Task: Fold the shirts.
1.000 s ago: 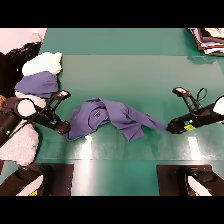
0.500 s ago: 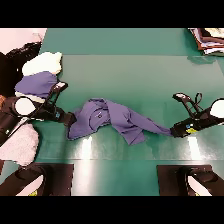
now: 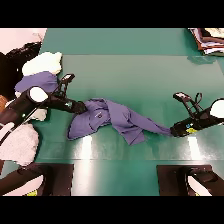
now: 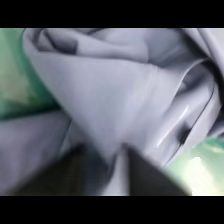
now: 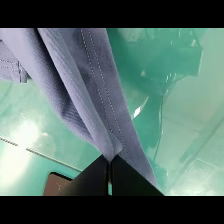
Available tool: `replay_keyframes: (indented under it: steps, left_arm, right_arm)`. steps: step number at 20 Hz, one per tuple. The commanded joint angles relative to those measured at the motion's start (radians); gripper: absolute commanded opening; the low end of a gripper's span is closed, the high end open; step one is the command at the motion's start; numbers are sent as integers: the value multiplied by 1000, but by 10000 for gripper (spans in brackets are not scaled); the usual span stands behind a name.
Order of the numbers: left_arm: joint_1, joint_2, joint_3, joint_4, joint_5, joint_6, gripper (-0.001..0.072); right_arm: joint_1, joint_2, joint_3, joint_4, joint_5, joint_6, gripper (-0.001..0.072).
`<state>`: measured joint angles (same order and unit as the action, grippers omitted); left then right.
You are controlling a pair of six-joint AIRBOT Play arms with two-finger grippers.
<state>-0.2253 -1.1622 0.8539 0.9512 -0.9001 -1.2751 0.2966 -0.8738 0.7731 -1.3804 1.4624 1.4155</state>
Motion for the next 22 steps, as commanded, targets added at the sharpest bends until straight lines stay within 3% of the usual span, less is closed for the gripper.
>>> replay_keyframes:
  steps: [1,7,11,13,16,20,22]
  left_arm:
    - [0,-48,64,2,25,18,23]
    - [0,48,414,486,-133,-87,21]
    - [-1,268,507,540,-63,-86,21]
    - [0,357,476,554,-73,-44,21]
    - [0,386,335,668,-112,-61,21]
    - [0,382,69,748,87,-61,22]
    - [0,382,53,772,107,-61,22]
  right_arm:
    - [1,0,2,-12,-6,1,12]
    - [1,0,302,-203,-3,2,12]
    - [1,1,604,-219,-39,9,12]
    - [1,20,684,-219,-109,36,12]
    - [1,58,630,-220,-172,44,12]
    - [0,54,460,-248,-182,76,12]
    - [1,27,454,-265,-176,77,12]
